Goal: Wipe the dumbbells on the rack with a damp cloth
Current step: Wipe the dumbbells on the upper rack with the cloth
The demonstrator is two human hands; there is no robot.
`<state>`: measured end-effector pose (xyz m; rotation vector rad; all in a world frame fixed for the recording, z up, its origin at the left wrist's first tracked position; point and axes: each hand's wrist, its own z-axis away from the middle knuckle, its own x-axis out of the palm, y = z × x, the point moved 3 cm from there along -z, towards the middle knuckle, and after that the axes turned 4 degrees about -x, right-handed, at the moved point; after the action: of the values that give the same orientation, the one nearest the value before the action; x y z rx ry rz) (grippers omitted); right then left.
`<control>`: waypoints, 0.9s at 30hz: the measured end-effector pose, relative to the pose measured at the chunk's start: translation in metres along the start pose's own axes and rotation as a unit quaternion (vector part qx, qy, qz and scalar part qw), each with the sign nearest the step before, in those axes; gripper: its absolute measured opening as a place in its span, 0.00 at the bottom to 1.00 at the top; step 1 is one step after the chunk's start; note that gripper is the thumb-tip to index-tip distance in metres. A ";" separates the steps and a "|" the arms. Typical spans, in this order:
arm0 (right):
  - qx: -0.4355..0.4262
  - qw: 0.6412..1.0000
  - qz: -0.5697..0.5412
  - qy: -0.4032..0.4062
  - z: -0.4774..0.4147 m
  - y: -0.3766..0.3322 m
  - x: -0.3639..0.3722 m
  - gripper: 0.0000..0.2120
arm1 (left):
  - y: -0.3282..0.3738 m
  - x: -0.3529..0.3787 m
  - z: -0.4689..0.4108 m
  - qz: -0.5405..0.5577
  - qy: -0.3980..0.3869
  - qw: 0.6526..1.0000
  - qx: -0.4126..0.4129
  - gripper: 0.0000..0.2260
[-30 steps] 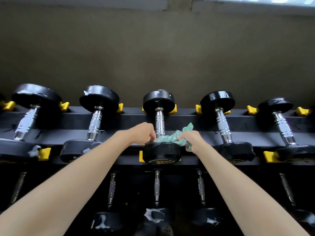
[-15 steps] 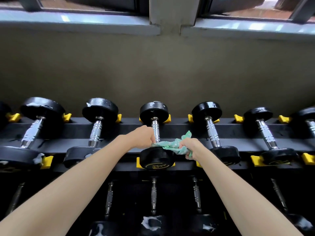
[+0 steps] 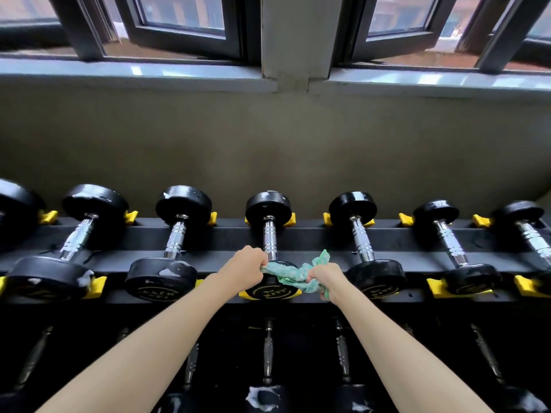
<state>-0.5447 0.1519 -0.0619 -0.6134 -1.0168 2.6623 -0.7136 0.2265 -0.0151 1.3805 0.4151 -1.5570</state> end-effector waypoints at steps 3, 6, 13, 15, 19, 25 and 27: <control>-0.001 0.999 0.032 -0.010 0.007 0.004 -0.001 0.15 | 0.004 0.001 0.012 0.012 -0.018 1.000 -0.007 0.12; 0.001 0.999 0.038 -0.030 0.018 0.005 -0.007 0.14 | 0.004 0.007 0.028 0.038 -0.140 0.989 -0.011 0.13; 0.016 0.986 -0.148 -0.073 0.041 -0.016 -0.035 0.06 | 0.006 -0.038 0.037 0.513 -0.068 0.847 -0.120 0.05; 0.013 0.979 -0.183 -0.085 0.045 -0.027 -0.039 0.04 | 0.013 -0.054 0.037 0.543 -0.043 0.831 -0.110 0.05; -0.007 0.971 -0.219 -0.094 0.050 -0.042 -0.040 0.05 | 0.032 -0.071 0.032 0.523 0.054 0.847 -0.079 0.05; -0.055 0.937 -0.330 -0.103 0.059 -0.056 -0.027 0.04 | 0.064 -0.072 0.020 0.433 0.135 0.891 0.011 0.03; -0.064 0.909 -0.388 -0.138 0.060 -0.061 -0.023 0.05 | 0.074 -0.069 0.015 0.404 0.125 0.906 0.025 0.03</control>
<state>-0.5486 0.1537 0.0264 0.1590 -1.1912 1.9994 -0.6702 0.2103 0.0757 1.5262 -0.0680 -0.7135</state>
